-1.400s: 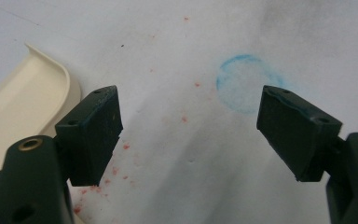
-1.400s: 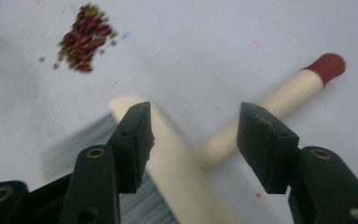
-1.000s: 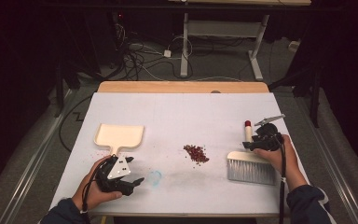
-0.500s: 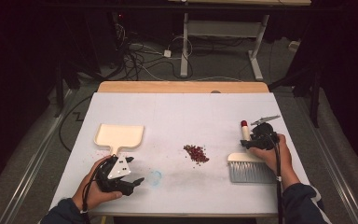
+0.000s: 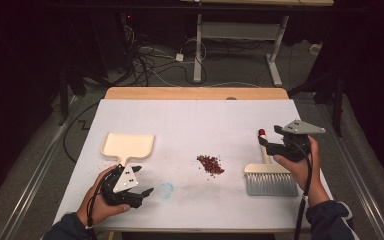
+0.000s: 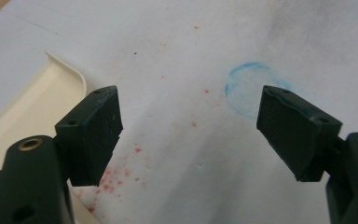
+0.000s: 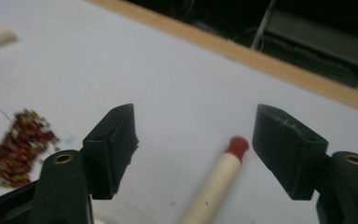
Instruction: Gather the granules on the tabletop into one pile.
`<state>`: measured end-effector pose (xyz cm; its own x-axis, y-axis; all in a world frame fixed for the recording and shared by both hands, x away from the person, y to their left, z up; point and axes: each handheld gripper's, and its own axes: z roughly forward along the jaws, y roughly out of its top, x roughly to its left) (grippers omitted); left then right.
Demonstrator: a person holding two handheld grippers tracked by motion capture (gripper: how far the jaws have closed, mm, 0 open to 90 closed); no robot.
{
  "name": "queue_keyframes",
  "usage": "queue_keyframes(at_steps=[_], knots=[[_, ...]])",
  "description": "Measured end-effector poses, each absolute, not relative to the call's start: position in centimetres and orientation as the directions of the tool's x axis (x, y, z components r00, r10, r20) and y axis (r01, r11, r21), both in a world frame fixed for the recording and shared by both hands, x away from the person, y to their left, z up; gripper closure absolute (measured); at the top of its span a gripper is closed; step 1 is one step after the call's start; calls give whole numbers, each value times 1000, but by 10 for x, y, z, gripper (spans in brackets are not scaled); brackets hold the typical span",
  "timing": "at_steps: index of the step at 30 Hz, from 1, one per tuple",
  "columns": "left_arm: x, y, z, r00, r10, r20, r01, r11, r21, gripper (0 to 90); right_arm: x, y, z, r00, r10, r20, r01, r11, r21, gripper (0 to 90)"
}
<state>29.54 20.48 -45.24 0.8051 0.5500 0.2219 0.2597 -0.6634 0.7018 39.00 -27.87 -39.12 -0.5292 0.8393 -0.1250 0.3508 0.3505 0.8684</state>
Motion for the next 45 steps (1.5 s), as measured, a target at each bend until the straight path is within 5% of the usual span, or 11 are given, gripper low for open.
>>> queue_keyframes(at_steps=[5,21,45], knots=[[294,207,-450,790,570,226,258,-643,721,212,365,-275,-385,-540,825,-166,248,345,905,247],[296,209,-447,752,615,239,260,-610,749,199,291,-265,-425,-526,815,-242,137,362,922,189],[290,209,-449,755,605,254,255,-628,735,199,293,-255,-432,-575,772,-272,160,431,888,187]])
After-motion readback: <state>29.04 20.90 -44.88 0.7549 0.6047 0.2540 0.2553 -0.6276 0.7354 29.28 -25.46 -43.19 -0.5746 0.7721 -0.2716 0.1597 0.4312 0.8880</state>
